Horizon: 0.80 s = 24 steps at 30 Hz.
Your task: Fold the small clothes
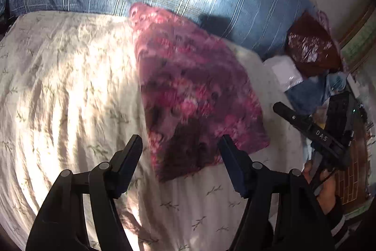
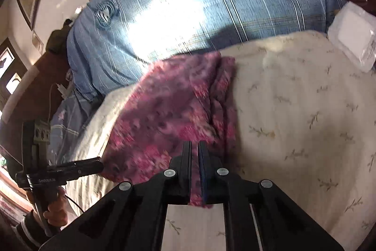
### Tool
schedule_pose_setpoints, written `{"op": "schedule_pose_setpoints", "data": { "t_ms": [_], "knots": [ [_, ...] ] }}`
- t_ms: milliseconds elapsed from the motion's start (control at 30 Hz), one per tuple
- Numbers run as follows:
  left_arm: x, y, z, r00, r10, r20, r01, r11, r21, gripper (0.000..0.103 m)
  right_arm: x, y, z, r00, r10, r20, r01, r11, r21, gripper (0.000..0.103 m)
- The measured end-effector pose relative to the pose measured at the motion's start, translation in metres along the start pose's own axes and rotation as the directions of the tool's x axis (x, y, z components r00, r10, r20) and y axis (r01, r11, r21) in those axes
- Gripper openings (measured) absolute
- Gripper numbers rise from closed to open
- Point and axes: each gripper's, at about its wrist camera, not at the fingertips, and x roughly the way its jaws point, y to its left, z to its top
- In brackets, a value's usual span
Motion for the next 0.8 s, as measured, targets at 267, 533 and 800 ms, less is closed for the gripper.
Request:
{"op": "schedule_pose_setpoints", "data": {
  "t_ms": [267,533,800],
  "knots": [
    [0.061,-0.002,0.053,0.987,0.162,0.000,-0.162,0.987,-0.008,0.068,0.062,0.005,0.024,0.999,-0.025,-0.026,0.024,1.000,-0.014,0.013],
    [0.100,0.008,0.039,0.983,0.184,-0.024,-0.184,0.983,-0.023,0.075,0.089,-0.018,-0.003,1.000,-0.001,-0.024,0.001,1.000,0.007,0.014],
    [0.100,0.009,0.040,0.985,0.173,-0.028,-0.174,0.984,-0.035,0.075,0.086,-0.020,0.002,0.999,0.007,-0.054,-0.004,0.999,0.053,0.014]
  ]
}}
